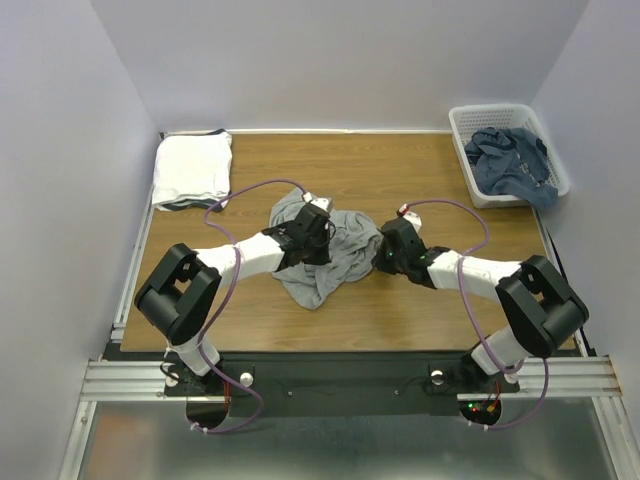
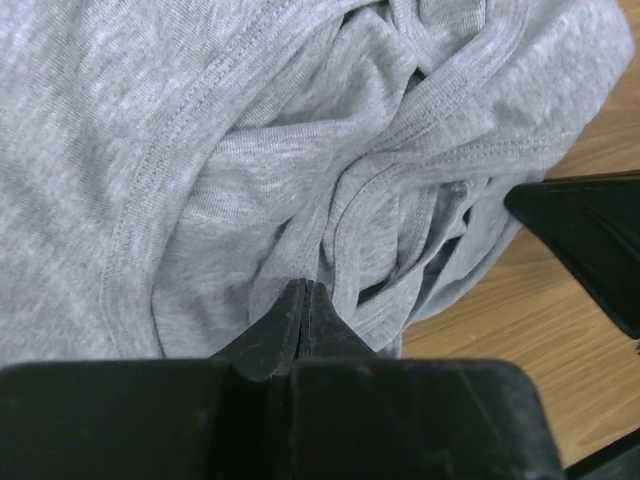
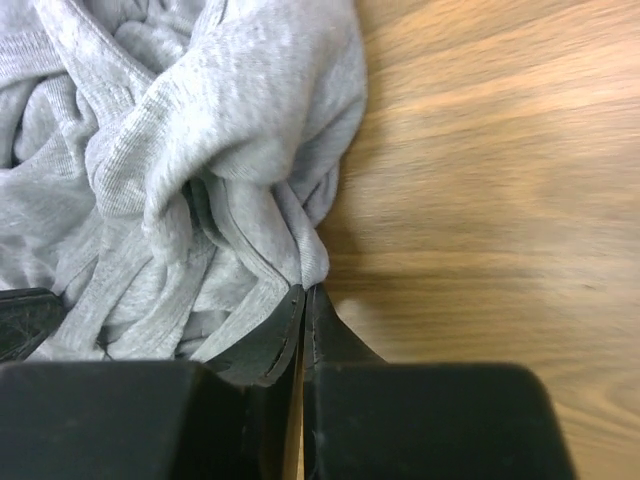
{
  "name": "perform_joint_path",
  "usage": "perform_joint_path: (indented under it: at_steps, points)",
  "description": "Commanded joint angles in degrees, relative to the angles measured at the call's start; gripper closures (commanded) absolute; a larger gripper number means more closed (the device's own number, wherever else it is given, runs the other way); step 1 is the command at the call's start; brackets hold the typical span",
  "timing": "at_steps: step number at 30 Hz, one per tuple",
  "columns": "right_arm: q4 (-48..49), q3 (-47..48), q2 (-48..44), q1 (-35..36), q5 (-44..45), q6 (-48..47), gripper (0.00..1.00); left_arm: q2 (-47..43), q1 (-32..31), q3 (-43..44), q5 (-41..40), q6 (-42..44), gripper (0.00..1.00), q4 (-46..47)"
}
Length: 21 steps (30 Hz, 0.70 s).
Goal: Fold and stack the tank tops
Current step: Flatten the tank top out
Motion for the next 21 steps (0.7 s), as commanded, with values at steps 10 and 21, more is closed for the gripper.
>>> perform_joint_path:
  at_steps: [10, 21]
  points:
    - [-7.43, 3.12, -6.25, -0.52, 9.83, -3.42, 1.00, -2.70, -0.48, 1.49, 2.99, 4.39, 0.39, -0.27]
    - [-7.87, 3.74, -5.19, -0.61, 9.56, -3.59, 1.00, 0.64, -1.36, 1.66, 7.74, 4.21, 0.50, 3.78]
